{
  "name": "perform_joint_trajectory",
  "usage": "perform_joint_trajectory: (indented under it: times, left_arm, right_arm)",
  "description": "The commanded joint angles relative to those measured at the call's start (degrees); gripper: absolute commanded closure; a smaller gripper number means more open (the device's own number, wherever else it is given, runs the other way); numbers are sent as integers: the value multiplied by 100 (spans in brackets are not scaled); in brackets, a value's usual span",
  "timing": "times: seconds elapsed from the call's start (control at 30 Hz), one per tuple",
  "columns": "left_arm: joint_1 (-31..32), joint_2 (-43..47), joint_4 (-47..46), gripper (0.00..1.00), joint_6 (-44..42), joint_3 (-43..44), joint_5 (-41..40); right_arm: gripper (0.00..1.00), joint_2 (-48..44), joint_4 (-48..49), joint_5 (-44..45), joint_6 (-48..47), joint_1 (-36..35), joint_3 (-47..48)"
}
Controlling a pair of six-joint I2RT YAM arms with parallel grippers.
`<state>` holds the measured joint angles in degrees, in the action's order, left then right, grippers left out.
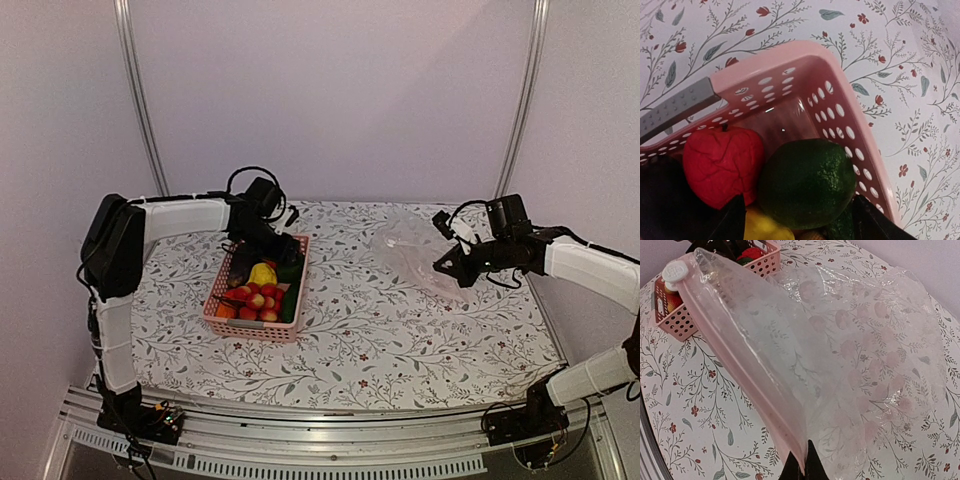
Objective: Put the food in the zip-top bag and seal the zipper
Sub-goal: Pick up the fake fruit from the bin.
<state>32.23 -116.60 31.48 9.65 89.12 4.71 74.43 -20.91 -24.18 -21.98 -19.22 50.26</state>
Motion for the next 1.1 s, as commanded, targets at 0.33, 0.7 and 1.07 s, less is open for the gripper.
perform_joint_trajectory:
  times: [0.33, 0.7, 1.07]
  left_arm:
    - [21, -820, 249, 41, -529, 763, 12]
    - [293, 1029, 174, 57, -400, 191, -1056]
    - [1695, 2975, -2631, 64, -55, -1354, -955]
  right_arm:
    - [100, -79, 85, 28, -87, -20, -83]
    - [100, -52, -553, 95, -34, -22, 407]
    - [100, -38, -1551, -78, 51, -35, 1140]
